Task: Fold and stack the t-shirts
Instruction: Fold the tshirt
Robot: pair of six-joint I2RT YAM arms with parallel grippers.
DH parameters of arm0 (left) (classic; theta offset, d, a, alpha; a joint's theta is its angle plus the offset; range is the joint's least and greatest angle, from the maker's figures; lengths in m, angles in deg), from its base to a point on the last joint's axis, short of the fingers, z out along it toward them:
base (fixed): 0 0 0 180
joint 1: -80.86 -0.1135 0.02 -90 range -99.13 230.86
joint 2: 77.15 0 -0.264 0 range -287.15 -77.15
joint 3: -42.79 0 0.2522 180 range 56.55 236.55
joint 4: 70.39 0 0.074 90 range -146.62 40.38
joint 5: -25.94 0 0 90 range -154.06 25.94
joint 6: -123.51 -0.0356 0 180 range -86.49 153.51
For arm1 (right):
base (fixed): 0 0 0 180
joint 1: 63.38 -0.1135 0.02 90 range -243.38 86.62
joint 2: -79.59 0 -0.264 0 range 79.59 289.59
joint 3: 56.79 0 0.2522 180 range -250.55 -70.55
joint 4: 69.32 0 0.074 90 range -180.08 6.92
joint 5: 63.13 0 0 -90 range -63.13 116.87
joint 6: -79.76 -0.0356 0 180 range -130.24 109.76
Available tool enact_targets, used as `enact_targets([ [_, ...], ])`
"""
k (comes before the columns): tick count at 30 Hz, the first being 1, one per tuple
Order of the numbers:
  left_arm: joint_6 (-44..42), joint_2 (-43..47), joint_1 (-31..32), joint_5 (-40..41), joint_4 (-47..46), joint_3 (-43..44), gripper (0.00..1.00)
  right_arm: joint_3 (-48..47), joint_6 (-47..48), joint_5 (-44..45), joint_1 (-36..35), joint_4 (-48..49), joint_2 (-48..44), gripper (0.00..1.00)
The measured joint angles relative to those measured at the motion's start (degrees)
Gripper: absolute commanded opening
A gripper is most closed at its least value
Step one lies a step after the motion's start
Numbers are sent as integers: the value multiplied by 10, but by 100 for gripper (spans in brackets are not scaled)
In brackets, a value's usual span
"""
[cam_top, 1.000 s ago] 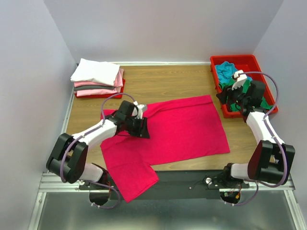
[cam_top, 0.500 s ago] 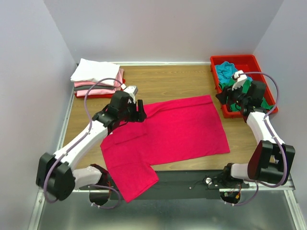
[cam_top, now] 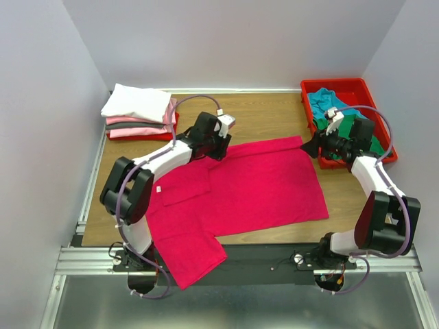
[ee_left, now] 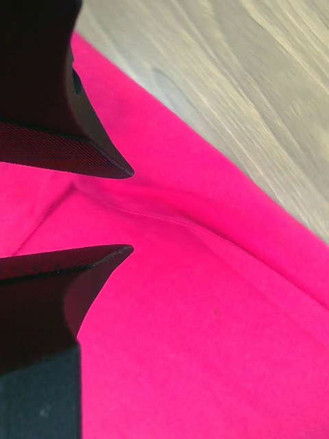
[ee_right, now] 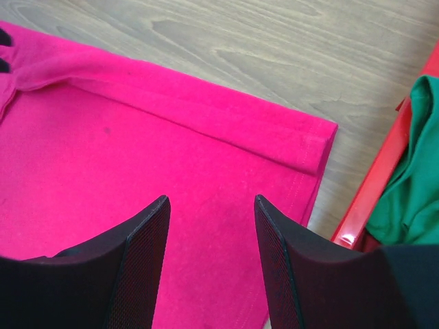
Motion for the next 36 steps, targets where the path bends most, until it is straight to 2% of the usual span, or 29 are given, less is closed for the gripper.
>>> enact_targets([
  [6, -42, -70, 27, 2, 4, 56, 50, -3, 2, -7, 0, -6, 7, 60],
  [10, -51, -115, 37, 7, 9, 106, 43, -3, 3, -10, 0, -9, 10, 60],
  [16, -56, -161, 45, 30, 33, 148, 38, -5, 6, -10, 0, -14, 10, 60],
  [20, -59, -171, 45, 41, 46, 151, 31, -10, 7, -10, 0, -17, 12, 60],
  [21, -61, -173, 45, 41, 49, 154, 25, -10, 7, -10, 0, -17, 13, 60],
  [26, -64, -181, 45, 41, 57, 162, 13, -10, 9, -10, 0, -19, 13, 60],
  [27, -65, -183, 45, 41, 58, 163, 6, -10, 9, -10, 0, -20, 13, 60],
  [29, -66, -185, 45, 39, 61, 163, 0, -10, 9, -10, 0, -20, 13, 60],
  [36, -68, -184, 45, 25, 68, 163, 0, -10, 11, -10, 0, -22, 13, 60],
])
